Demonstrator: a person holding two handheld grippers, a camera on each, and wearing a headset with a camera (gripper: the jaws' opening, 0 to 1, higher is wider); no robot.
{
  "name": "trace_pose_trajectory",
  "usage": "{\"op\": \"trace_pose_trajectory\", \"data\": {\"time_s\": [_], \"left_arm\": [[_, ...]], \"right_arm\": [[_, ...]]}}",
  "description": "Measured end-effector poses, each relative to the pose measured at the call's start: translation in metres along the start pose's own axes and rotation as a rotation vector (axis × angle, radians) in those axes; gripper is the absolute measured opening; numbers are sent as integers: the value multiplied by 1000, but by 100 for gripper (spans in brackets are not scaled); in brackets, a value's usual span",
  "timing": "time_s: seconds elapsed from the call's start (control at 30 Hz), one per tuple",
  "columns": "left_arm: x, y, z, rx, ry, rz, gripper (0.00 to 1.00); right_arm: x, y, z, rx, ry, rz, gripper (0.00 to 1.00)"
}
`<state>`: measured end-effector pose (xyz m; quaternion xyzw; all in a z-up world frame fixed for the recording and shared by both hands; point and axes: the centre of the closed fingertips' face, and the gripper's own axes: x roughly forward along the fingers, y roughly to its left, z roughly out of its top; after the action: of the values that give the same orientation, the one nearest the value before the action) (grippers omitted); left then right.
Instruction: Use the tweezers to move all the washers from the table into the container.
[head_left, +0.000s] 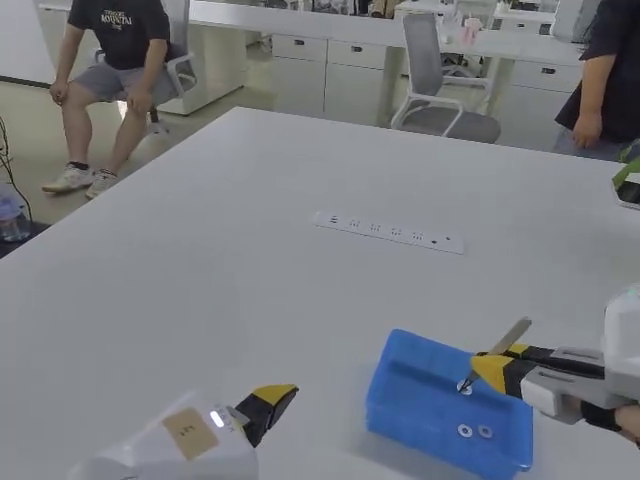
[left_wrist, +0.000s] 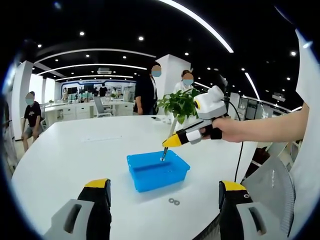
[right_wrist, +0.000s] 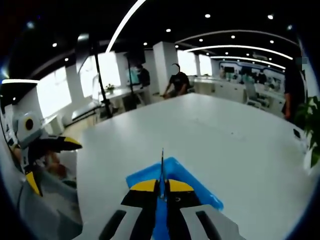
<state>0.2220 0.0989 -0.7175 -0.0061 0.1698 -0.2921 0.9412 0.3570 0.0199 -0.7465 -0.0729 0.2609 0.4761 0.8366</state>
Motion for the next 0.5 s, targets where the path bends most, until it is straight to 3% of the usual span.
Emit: {"op": "trace_pose_trajectory", "data": {"time_s": [0.5], "left_arm": [[-1, -1, -2, 0, 9, 2, 91]], "right_arm": [[24, -1, -27, -12, 98, 39, 3]]}}
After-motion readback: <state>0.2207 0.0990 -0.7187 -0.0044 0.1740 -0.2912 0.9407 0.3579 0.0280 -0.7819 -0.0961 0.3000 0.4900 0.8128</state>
